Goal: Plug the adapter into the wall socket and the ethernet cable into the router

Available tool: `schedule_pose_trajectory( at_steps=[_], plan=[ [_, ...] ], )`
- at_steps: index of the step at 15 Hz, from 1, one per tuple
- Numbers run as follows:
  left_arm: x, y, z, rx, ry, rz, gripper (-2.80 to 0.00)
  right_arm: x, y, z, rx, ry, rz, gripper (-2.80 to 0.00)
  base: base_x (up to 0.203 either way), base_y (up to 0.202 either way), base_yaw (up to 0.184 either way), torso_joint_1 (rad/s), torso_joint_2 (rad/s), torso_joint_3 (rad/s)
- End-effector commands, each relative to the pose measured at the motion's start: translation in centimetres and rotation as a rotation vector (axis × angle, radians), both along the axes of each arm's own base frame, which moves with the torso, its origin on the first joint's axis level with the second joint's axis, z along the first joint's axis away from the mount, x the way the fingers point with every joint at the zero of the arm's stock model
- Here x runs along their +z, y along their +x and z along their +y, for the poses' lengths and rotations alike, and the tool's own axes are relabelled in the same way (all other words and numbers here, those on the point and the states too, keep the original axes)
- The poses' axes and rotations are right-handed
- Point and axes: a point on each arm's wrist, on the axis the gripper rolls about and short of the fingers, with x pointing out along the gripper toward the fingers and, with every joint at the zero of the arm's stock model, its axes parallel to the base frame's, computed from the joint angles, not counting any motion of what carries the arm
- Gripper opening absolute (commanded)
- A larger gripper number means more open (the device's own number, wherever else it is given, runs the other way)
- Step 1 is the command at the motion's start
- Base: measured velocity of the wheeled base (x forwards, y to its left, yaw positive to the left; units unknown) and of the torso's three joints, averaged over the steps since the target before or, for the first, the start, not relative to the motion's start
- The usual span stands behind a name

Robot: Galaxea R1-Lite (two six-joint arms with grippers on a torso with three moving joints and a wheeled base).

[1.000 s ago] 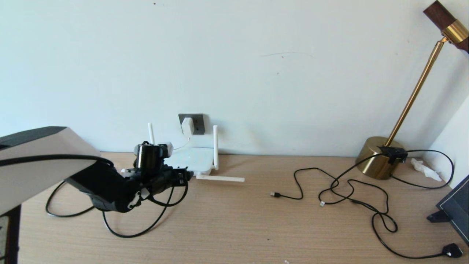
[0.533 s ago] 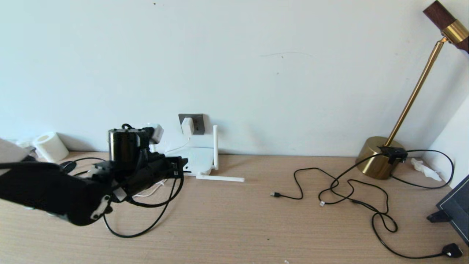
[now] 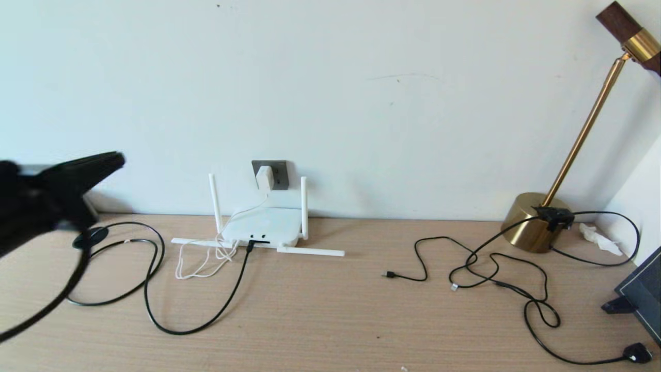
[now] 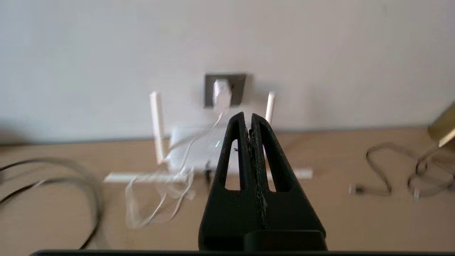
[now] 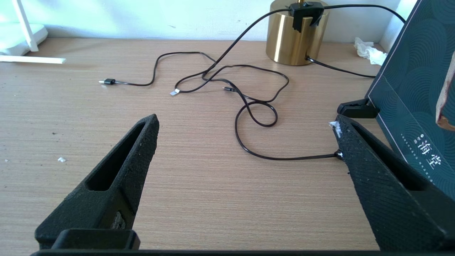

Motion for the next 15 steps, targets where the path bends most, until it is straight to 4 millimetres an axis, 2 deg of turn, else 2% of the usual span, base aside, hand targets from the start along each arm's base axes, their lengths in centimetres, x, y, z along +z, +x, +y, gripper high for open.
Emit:
schedule_pose_trajectory(
  at_steps=[1,3,4,5,6,8,9,12,15],
  plan=[
    [-4.3,-10.1,3.2,0.019,0.034,-0.032,-2.8,0.0,0.0,0.0,0.0,0.0,0.0,0.0,0.0,0.0,0.0,0.0,0.0,0.0],
    [-13.1,-11.8,3.7,0.018,0.129,0.175,-2.8,0.0,0.0,0.0,0.0,0.001,0.001,0.0,0.0,0.0,0.0,0.0,0.0,0.0],
    [-16.2,-12.2,3.8,0.007,0.159,0.257,-2.8,0.0,0.0,0.0,-0.001,0.001,0.001,0.0,0.0,0.0,0.0,0.0,0.0,0.0],
    [-18.2,-12.8,4.0,0.011,0.175,0.299,-2.8,0.0,0.0,0.0,0.0,-0.006,0.001,0.0,0.0,0.0,0.0,0.0,0.0,0.0],
    [-18.8,-13.0,4.0,0.047,0.176,0.315,-2.8,0.0,0.0,0.0,0.0,-0.015,0.001,0.0,0.0,0.0,0.0,0.0,0.0,0.0],
    [-19.0,-13.2,4.0,0.197,0.165,0.339,-2.8,0.0,0.0,0.0,0.002,-0.034,-0.001,0.0,0.0,0.0,0.0,0.0,0.0,0.0],
    [-19.1,-13.5,3.9,0.218,0.155,0.312,-2.8,0.0,0.0,0.0,0.0,-0.01,0.0,0.0,0.0,0.0,0.0,0.0,0.0,0.0],
    [-20.2,-15.1,3.6,0.121,0.152,0.077,-2.8,0.0,0.0,0.0,-0.021,0.021,-0.001,0.0,0.0,0.0,0.0,0.0,0.0,0.0],
    [-20.5,-15.1,3.6,0.137,-0.017,0.039,-2.8,0.0,0.0,-0.1,-0.022,0.029,-0.001,0.0,0.0,0.0,0.0,0.0,0.0,0.0]
  ],
)
